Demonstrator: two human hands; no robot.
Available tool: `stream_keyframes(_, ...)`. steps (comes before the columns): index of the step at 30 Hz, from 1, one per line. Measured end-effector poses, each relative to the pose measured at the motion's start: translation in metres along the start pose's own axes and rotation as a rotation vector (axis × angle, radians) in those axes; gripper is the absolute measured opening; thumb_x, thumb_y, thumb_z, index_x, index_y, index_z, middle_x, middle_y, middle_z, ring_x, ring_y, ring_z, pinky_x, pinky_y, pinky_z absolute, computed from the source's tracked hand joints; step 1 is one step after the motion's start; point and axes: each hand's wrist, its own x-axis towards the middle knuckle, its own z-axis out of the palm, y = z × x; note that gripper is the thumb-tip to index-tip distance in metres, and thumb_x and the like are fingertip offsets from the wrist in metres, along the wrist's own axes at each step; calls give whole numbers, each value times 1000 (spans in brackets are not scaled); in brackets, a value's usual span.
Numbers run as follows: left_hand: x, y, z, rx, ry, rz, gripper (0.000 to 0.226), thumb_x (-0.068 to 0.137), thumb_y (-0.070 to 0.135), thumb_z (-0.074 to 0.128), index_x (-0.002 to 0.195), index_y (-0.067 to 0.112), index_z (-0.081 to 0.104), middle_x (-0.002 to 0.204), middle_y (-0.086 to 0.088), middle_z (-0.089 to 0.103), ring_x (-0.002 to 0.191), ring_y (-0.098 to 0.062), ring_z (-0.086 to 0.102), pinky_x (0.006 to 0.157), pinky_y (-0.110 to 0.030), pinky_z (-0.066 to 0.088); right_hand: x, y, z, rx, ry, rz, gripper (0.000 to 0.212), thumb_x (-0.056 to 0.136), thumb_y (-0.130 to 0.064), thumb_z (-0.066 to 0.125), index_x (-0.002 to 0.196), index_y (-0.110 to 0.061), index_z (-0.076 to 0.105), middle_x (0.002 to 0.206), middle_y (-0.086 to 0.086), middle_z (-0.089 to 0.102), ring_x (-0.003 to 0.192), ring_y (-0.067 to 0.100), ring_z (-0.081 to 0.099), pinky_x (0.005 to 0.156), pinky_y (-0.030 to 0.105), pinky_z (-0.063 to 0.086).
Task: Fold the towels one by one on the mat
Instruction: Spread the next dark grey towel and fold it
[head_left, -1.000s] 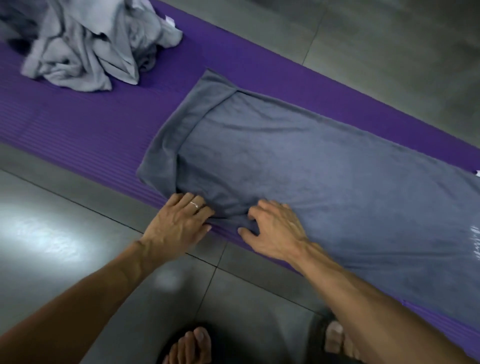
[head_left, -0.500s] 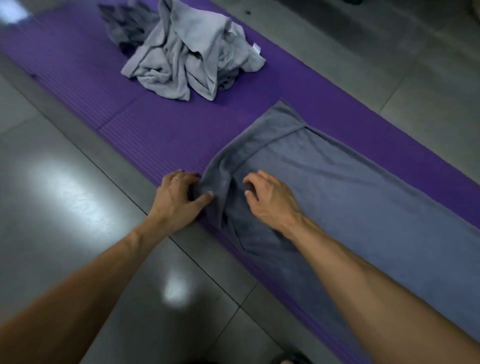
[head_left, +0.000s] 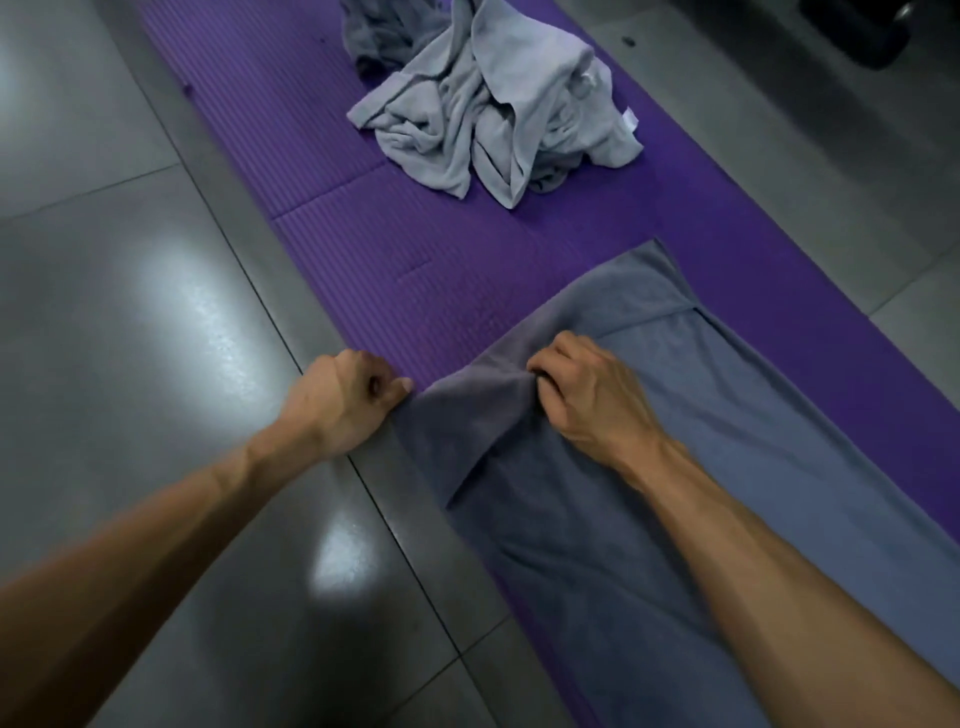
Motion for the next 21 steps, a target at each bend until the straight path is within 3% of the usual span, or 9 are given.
stream_keyframes(2,-5,-4,-3,73,44,9,35,93,43,52,71,16,59,71,-2,63,72,-26,62,66,-35,51,-7,6,2,88,-90,35,37,81,-18,46,111,-12,66,100,8,62,92,31,60,80,44,51)
stream_keyframes(4,-7,1,-2,60,104,60,32,94,42,48,72,20,56,77,-1,61,75,-24,60,66,-33,48,2,15,-1,210,13,137,40,83,-16,44,117,-10,64,105,10,64,97,31,61,85,44,51)
stream_keyframes(7,-11,16,8,115,122,106,32,94,44,45,81,20,60,92,-1,57,89,-21,53,72,-35,47,34,35,-12,166,154,223,37,91,-13,42,124,-9,59,119,11,58,103,32,59,84,46,50)
stream_keyframes(9,-12,26,23,255,100,130,35,95,48,41,92,20,61,99,-3,56,94,-23,51,79,-37,46,59,47,-16,37,-3,225,41,94,-12,44,135,-13,51,133,7,48,110,32,57,86,48,50)
stream_keyframes(11,-15,35,34,309,90,151,34,98,47,35,99,20,56,100,-3,58,96,-24,53,80,-37,43,77,53,-12,-79,-192,188,35,93,-13,46,127,-14,54,127,10,48,105,37,59,83,49,50)
stream_keyframes(12,-14,35,37,256,97,149,33,99,46,31,97,19,50,96,-3,59,93,-25,56,77,-37,42,83,56,-11,-92,-212,182,28,92,-12,46,117,-13,57,118,12,51,98,38,60,80,48,50)
stream_keyframes(15,-5,24,26,-41,93,84,36,97,54,26,91,20,36,80,-7,65,77,-34,61,65,-39,46,101,62,-17,-20,-84,224,21,90,-6,45,101,-7,63,103,15,55,92,37,58,76,41,47)
stream_keyframes(18,18,7,0,-56,160,103,35,96,53,40,96,18,44,82,-10,67,75,-33,61,67,-42,50,121,67,-26,-4,-19,233,21,93,-6,44,104,-4,63,106,16,55,94,34,57,77,37,43)
stream_keyframes(21,45,-5,-22,14,143,45,34,94,47,49,108,16,47,85,-4,61,75,-27,56,66,-35,44,136,63,-22,30,-68,238,28,91,-6,46,116,-5,60,116,15,51,100,34,56,83,39,47)
